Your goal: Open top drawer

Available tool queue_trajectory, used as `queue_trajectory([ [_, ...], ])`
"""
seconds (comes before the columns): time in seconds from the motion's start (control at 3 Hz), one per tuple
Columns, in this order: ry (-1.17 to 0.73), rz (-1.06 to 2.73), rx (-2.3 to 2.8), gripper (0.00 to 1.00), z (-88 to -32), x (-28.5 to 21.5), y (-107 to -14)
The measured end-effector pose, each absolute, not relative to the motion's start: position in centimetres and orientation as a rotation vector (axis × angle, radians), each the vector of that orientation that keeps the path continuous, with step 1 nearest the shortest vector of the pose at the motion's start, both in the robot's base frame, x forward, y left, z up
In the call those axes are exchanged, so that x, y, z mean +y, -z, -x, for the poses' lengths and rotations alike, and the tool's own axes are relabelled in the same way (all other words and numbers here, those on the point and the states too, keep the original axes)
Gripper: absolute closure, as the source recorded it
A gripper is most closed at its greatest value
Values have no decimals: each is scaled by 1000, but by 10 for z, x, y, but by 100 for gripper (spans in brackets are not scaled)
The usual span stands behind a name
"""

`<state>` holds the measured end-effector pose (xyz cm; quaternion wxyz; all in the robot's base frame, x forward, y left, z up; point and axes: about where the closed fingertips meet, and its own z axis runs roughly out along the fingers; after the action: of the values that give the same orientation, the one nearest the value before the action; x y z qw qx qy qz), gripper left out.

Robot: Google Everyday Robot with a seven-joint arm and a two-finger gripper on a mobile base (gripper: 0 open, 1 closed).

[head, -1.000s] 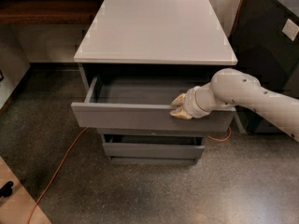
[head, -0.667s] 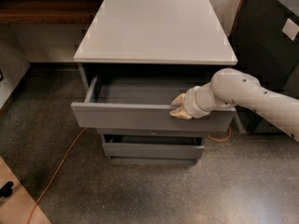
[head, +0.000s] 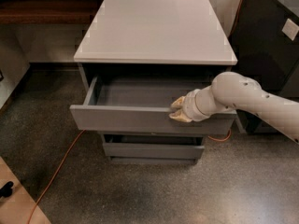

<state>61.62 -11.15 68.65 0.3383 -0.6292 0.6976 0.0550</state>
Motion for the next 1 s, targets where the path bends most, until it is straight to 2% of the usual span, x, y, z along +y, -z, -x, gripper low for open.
queue_trajectory([
  [0.67, -158, 1625, 1821, 100, -595, -108, -687],
  [1.0, -158, 1625, 1821, 82, -595, -108, -687],
])
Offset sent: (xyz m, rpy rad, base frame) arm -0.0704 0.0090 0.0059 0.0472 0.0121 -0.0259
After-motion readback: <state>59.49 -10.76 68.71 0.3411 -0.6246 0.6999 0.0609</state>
